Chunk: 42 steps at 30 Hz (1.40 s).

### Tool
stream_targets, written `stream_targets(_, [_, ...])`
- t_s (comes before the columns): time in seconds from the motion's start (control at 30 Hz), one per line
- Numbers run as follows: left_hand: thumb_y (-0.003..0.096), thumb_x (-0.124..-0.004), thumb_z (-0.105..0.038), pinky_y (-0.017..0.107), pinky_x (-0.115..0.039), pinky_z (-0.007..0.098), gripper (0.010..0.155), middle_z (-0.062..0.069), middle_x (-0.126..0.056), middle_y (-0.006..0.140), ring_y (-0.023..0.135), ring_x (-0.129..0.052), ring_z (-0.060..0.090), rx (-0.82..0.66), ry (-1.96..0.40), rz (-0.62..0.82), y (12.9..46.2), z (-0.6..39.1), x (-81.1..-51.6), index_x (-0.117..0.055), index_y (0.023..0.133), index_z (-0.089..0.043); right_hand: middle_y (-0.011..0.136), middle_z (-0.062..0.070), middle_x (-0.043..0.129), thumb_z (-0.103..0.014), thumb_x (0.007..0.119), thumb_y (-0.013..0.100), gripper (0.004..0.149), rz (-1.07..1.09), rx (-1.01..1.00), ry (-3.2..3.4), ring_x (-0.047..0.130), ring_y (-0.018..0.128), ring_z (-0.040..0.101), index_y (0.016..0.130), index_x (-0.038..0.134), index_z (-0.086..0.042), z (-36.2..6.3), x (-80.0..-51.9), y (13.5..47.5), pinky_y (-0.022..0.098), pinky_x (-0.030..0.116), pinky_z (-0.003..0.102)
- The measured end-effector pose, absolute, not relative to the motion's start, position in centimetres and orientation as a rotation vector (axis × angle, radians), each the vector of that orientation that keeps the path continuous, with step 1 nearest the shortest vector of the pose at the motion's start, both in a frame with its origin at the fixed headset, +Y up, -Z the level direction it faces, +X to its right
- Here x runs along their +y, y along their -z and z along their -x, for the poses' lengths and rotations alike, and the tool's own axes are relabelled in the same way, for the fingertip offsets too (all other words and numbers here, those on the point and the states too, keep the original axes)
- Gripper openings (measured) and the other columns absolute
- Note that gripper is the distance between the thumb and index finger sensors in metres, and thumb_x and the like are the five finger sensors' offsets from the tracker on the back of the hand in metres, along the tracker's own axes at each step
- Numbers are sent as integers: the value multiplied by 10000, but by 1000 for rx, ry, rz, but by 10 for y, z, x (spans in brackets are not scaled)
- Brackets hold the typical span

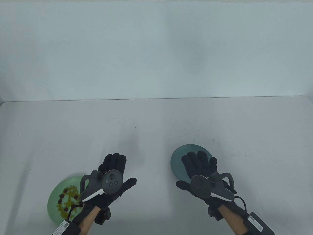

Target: Pick cranberries with hand pinch into plate

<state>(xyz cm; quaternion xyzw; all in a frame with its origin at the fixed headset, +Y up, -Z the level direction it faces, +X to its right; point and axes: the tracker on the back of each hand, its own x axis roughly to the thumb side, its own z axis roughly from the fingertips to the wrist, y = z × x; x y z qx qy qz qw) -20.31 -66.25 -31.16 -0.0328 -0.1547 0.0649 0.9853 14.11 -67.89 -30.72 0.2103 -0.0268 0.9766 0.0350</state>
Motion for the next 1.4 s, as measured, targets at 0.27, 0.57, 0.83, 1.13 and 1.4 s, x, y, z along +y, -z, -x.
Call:
stream_targets(0.27, [559, -637, -563, 681, -707, 570, 763, 208, -543, 1160, 1017, -709, 443, -44, -43, 65, 322, 270, -645, -452, 1151, -119, 1266, 158, 325, -736, 443, 492, 932, -650, -78, -2993, 329, 1139, 538, 1197, 279, -149, -142, -679, 307, 732, 335, 759])
stream_targets(0.57, [558, -692, -506, 635, -768, 529, 687, 164, -644, 1115, 943, -817, 383, 268, -45, 181, 321, 348, -666, -521, 1130, -165, 1265, 159, 335, -732, 444, 496, 925, -660, -59, -2988, 340, 1138, 539, 1197, 286, -149, -142, -680, 306, 732, 340, 759])
stream_targets(0.83, [556, -721, -466, 601, -802, 502, 652, 137, -693, 1077, 891, -864, 345, 438, -45, 294, 314, 384, -694, -556, 1112, -168, 1264, 163, 337, -727, 445, 501, 919, -660, -41, -2988, 347, 1136, 540, 1197, 292, -146, -142, -681, 305, 731, 344, 759])
stream_targets(1.13, [552, -755, -399, 551, -841, 458, 594, 101, -754, 1018, 808, -920, 295, 552, -37, 429, 311, 402, -715, -608, 1082, -173, 1263, 162, 341, -725, 447, 502, 918, -663, -32, -2990, 351, 1137, 537, 1197, 295, -144, -141, -681, 305, 732, 347, 756])
stream_targets(1.4, [552, -754, -379, 547, -843, 447, 541, 76, -779, 995, 781, -938, 274, 611, -62, 493, 308, 411, -731, -654, 1056, -211, 1263, 161, 345, -720, 446, 505, 912, -657, -26, -2990, 355, 1136, 538, 1196, 297, -145, -142, -681, 305, 731, 348, 756])
